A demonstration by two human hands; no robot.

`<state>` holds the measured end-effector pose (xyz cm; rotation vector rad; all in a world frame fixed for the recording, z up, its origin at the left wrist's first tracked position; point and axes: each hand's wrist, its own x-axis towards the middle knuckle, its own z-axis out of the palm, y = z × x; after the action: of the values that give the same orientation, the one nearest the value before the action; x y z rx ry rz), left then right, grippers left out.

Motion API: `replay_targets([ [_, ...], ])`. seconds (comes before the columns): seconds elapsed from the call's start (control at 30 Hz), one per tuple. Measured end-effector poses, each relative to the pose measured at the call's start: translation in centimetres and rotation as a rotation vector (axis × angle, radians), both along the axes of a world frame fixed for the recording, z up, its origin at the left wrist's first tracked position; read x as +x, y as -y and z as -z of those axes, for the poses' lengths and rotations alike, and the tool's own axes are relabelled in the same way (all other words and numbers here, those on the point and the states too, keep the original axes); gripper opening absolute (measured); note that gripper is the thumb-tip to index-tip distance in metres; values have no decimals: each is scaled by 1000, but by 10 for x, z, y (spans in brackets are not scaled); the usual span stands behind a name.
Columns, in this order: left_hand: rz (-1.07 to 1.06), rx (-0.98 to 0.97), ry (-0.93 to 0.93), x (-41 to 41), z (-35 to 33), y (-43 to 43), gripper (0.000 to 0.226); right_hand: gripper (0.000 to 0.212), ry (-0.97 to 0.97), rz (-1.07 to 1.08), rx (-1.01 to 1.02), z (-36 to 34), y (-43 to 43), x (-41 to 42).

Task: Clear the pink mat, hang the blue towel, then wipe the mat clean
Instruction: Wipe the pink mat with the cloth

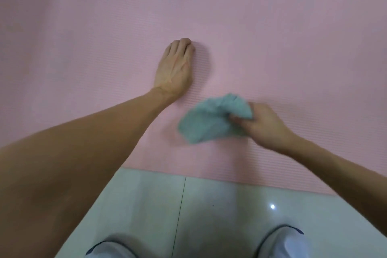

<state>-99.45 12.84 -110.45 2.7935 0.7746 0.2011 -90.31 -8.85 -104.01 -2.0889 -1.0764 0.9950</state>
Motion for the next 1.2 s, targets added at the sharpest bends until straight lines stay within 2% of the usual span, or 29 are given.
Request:
replay_targets([
  [0.1,33,-40,-7,24,-1,6,45,7,-378,556,14,-1,-11,40],
  [0.17,19,-70,-3,43,-2,10,51,20,-614,761,30,-5,-17,64],
  [0.27,31,-79,-31,75,-3,11,57,25,-775,832,20,-11,-27,95],
  [0.43,62,-46,-102,103,14,2,59,27,-769,776,-8,-9,-57,134],
  [0.57,69,40,-52,105,21,-5,56,16,-638,680,-4,-10,-107,172],
  [0.63,68,70,-43,106,18,-5,54,17,-489,635,42,-12,-141,201],
  [0.7,57,78,-53,107,18,-7,55,28,-231,647,145,-14,-177,236],
  [0.8,43,87,-67,106,20,-6,56,30,374,640,251,-21,-218,272],
  [0.83,43,81,-66,107,19,-5,56,28,565,566,262,-22,-227,278],
  [0.9,39,71,-64,107,19,-6,56,32,788,375,204,-16,-239,281],
  [0.97,35,59,-65,107,19,-7,56,46,868,200,54,3,-245,281],
  [1.07,25,58,-37,106,21,-6,55,56,783,6,-212,36,-246,269],
  [1.2,28,71,-29,106,23,-7,54,64,845,-53,-281,44,-243,258],
])
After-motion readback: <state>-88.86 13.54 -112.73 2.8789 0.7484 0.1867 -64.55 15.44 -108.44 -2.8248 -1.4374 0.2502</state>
